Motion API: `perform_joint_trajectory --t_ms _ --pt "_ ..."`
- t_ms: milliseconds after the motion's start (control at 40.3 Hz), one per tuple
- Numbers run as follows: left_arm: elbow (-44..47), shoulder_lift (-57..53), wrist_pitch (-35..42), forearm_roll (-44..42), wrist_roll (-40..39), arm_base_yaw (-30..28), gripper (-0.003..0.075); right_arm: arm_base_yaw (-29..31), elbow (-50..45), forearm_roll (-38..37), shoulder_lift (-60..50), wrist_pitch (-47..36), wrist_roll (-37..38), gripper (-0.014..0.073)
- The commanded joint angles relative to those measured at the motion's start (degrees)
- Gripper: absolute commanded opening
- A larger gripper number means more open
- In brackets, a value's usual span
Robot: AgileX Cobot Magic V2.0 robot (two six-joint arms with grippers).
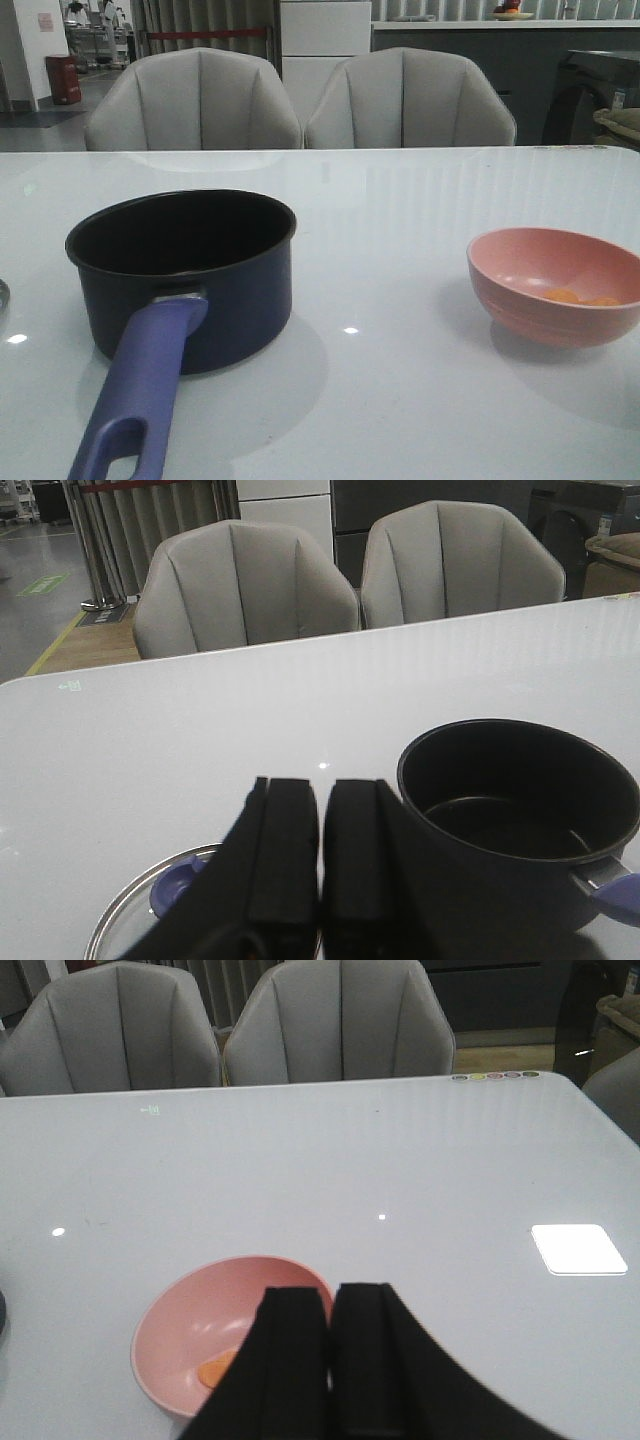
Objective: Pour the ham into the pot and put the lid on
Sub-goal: 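Grasp the rim of the pink bowl with the right gripper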
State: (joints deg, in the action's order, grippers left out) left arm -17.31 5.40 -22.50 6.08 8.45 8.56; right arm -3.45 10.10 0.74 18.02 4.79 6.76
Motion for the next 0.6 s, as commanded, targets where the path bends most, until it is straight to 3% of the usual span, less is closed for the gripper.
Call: perform_joint_trajectory --t_ms 0,99,298,571 --pt "-1.53 0.67 4.80 0.16 -0.18 0.38 0.0115 0.06 2.44 1.58 2.14 -4.79 0.36 0.0154" --pt "-1.53 0.67 4.80 -0.06 -0.18 0.38 0.0115 0.06 6.36 2.15 5.54 5.69 0.30 0.0157" --pt "-1.53 0.67 4.80 -0.46 -0.18 0.38 0.0115 0.06 16.50 1.89 16.38 15.38 0.25 0.0179" --pt "-1.53 0.67 4.40 -0.46 -0.18 0.38 0.0115 0.06 31.26 2.55 32.87 31.36 0.29 0.0488"
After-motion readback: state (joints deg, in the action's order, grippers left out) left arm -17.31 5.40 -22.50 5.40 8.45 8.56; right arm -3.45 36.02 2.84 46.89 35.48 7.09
